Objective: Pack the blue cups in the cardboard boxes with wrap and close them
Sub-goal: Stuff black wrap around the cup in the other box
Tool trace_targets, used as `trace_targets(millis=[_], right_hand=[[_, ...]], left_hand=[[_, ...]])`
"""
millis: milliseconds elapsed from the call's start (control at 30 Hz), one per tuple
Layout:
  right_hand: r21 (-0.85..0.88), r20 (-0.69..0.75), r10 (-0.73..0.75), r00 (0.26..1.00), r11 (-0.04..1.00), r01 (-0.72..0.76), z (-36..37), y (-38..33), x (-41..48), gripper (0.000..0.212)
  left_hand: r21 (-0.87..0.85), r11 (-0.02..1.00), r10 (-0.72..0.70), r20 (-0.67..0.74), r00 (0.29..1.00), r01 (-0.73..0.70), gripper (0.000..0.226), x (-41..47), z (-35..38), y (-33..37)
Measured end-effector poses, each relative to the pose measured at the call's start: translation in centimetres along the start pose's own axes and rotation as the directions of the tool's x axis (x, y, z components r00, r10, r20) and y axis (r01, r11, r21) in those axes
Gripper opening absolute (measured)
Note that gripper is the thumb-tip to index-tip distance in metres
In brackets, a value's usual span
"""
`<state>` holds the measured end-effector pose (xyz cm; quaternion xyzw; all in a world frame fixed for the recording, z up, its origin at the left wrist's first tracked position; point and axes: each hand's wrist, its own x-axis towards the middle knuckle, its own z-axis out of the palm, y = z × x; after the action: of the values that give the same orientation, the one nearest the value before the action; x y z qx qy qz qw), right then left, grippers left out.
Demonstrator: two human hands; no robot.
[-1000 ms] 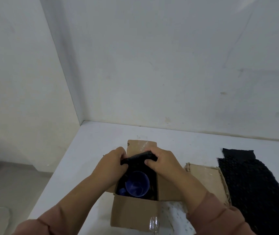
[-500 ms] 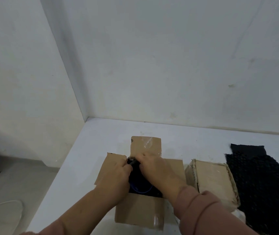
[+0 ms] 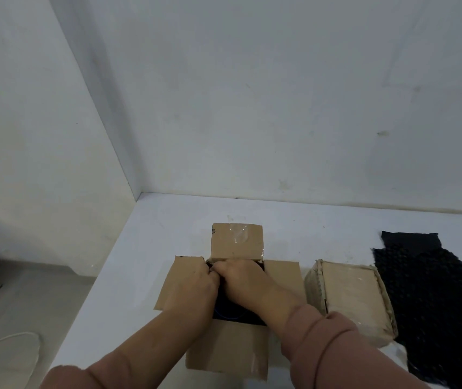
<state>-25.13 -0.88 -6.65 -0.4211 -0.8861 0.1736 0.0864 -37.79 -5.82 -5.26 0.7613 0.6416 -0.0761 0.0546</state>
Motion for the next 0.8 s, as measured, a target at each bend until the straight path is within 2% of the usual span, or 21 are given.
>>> trace_targets(millis=[67, 167, 333, 433, 667, 800], right_hand=[[-0.021, 0.04, 0.02, 0.999, 1.0, -0.019, 0.0, 0.1, 0.2, 0.028], [0.018, 0.061, 0.044, 0.997, 0.999, -0.045, 0.0, 0.4, 0.5, 0.031], [0.112, -0.026, 0.094, 0.995, 0.99, -0.09, 0.1, 0.1, 0.6, 0.027], [0.12, -0.033, 0.098, 0.995, 0.988, -0.094, 0.2, 0.0, 0.4, 0.018], [0.029, 0.136, 0.091, 0.986, 0.995, -0.095, -0.2, -0.6, 0.2, 0.02], [-0.074, 0.134, 0.12, 0.984, 0.991, -0.111, -0.1, -1.1, 0.1, 0.022]], left_hand=[[0.054, 0.998, -0.017, 0.02, 1.0, 0.016, 0.033, 0.0, -0.4, -0.1], [0.22, 0.971, 0.089, 0.042, 0.995, -0.096, 0.022, -0.1, -1.0, -0.2], [0.335, 0.932, 0.12, 0.081, 0.989, -0.14, 0.016, -0.3, -1.8, -0.2], [0.324, 0.939, 0.088, 0.096, 0.991, -0.115, 0.019, -0.1, -2.1, 0.3], [0.286, 0.956, 0.042, 0.081, 0.996, -0.063, 0.015, 0.0, -2.6, 0.7], [0.256, 0.966, 0.02, 0.098, 0.995, -0.045, 0.011, -0.1, -2.5, 0.6]])
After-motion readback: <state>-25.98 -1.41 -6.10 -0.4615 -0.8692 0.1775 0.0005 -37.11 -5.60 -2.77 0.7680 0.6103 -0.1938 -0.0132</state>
